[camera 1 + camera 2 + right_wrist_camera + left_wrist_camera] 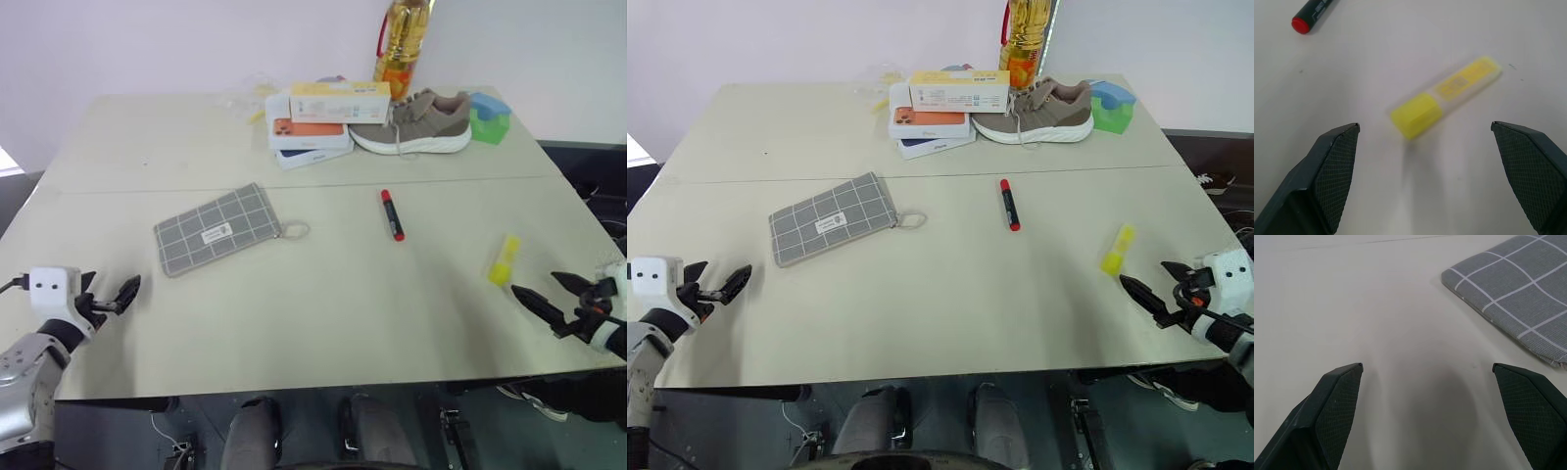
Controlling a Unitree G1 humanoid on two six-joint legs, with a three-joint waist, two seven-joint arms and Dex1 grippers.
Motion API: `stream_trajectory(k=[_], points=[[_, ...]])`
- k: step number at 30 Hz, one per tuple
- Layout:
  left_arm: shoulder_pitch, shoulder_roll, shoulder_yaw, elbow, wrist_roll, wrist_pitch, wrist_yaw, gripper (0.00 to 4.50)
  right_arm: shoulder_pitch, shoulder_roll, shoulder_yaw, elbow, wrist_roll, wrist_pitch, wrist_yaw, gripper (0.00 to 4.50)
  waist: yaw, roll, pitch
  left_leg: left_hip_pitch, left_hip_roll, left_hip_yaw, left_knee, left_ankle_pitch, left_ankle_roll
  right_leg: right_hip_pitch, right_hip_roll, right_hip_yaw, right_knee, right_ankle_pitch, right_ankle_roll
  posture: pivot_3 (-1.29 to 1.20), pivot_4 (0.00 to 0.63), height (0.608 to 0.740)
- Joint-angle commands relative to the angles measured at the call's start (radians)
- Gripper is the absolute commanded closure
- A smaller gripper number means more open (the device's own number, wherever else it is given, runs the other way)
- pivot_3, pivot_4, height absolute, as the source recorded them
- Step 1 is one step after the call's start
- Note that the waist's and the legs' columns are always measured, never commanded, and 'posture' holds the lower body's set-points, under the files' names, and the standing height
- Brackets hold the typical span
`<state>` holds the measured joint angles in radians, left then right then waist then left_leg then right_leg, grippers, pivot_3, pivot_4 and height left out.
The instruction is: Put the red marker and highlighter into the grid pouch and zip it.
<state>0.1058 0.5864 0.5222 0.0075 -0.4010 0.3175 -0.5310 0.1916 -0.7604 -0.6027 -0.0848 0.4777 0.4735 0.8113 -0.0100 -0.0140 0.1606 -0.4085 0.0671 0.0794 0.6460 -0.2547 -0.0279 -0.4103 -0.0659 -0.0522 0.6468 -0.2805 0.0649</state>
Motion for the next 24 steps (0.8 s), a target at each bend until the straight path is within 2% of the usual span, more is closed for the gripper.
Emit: stream_trajectory(k=[1,10,15,18,19,21,24], points=[[0.010,0.008,0.003,-0.034,0.011,-0.013,0.007,0.03,-0.002,-0.013,-0.022,-0.025,0.013,-0.013,0.005,0.00,0.000,0.000,0.000,0.000,0.000,0.000,0.000,0.000,0.000,0.000,0.000,0.000,0.000,0.000,0.000,0.00,0.150,0.740],[0.007,0.000,0.008,-0.039,0.012,-0.018,0.028,0.03,-0.121,-0.029,0.048,-0.079,0.048,0.033,0.003,0.00,-0.003,0.000,0.000,0.000,0.000,0.000,0.000,0.000,0.000,0.000,0.001,0.000,0.000,0.000,0.000,0.00,0.150,0.740],[-0.013,-0.028,-0.013,-0.033,0.045,-0.076,0.057,0.03,-0.303,0.044,0.240,-0.221,0.091,0.104,-0.049,0.00,-0.005,0.000,0.000,0.001,0.001,0.000,0.000,0.000,0.000,0.000,0.001,0.001,0.001,0.001,0.002,0.00,0.150,0.740],[-0.021,-0.048,-0.019,-0.030,0.055,-0.103,0.073,0.00,-0.408,0.114,0.359,-0.259,0.090,0.142,-0.095,0.88,-0.001,0.000,0.000,0.000,0.001,0.000,0.000,0.000,0.000,0.000,0.002,0.001,0.001,0.002,0.002,0.00,0.150,0.740],[-0.021,-0.057,-0.031,-0.035,0.063,-0.121,0.074,0.00,-0.473,0.162,0.453,-0.244,0.041,0.148,-0.129,1.30,-0.001,-0.001,0.000,0.000,0.001,0.000,0.000,0.000,0.000,0.000,0.002,0.001,0.001,0.002,0.002,0.00,0.150,0.740],[-0.022,-0.069,-0.048,-0.041,0.074,-0.144,0.074,0.00,-0.557,0.229,0.576,-0.213,-0.033,0.145,-0.179,2.39,-0.002,-0.001,0.000,-0.001,0.000,0.000,0.001,0.000,0.000,-0.001,0.001,0.001,0.001,0.002,0.003,0.00,0.150,0.740],[-0.028,-0.064,-0.061,-0.027,0.089,-0.174,0.062,0.00,-0.699,0.395,0.713,-0.072,-0.134,0.137,-0.291,4.07,-0.004,-0.001,0.000,-0.001,0.000,0.000,0.001,0.000,0.000,-0.001,0.001,0.000,0.002,0.002,0.003,0.00,0.150,0.740]])
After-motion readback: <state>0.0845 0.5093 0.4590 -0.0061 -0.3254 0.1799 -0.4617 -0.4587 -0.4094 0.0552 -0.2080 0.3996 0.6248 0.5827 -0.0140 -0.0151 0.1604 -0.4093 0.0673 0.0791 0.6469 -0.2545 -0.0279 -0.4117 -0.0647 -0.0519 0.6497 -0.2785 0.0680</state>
